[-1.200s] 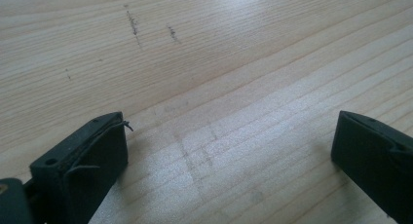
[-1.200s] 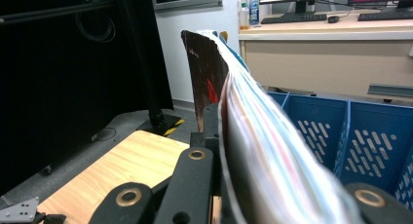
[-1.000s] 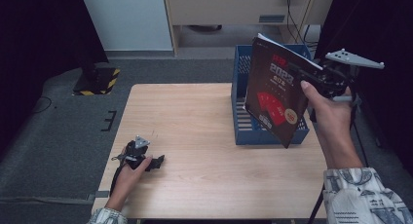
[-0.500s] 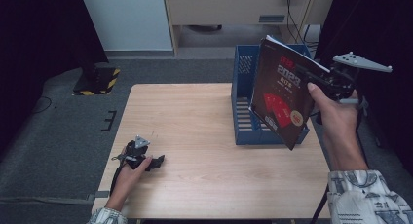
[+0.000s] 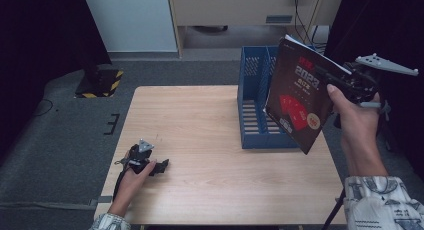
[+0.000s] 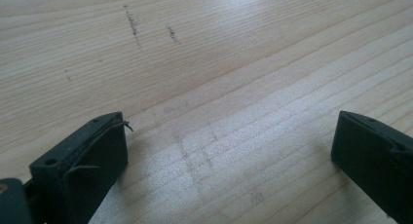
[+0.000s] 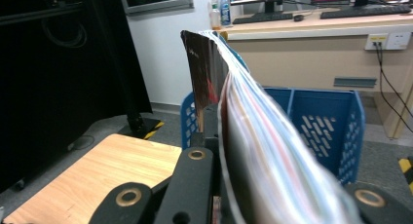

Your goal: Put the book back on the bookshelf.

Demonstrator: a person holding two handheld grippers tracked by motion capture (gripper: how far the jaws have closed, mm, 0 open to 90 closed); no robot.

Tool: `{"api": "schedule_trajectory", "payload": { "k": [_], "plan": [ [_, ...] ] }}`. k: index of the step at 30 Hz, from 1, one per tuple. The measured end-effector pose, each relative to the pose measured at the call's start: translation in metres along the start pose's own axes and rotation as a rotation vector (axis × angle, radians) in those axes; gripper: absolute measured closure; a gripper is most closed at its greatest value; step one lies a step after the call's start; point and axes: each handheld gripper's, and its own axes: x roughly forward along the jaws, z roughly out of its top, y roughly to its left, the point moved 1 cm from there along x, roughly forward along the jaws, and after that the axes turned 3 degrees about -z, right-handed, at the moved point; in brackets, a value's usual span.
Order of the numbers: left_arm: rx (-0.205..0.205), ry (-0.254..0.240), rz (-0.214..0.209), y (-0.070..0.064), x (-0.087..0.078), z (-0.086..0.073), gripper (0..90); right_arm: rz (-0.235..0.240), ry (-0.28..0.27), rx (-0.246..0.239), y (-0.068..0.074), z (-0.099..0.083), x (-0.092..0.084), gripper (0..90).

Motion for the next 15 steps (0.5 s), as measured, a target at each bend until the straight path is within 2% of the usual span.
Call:
{"api": "schedule_trajectory", "payload": {
  "k": [15],
  "plan": [
    [0.0,0.0,0.0,0.0,0.0,0.0,0.0,-0.049,-0.001,0.009,-0.014,0.0,-0.004,87.1]
  ]
}}
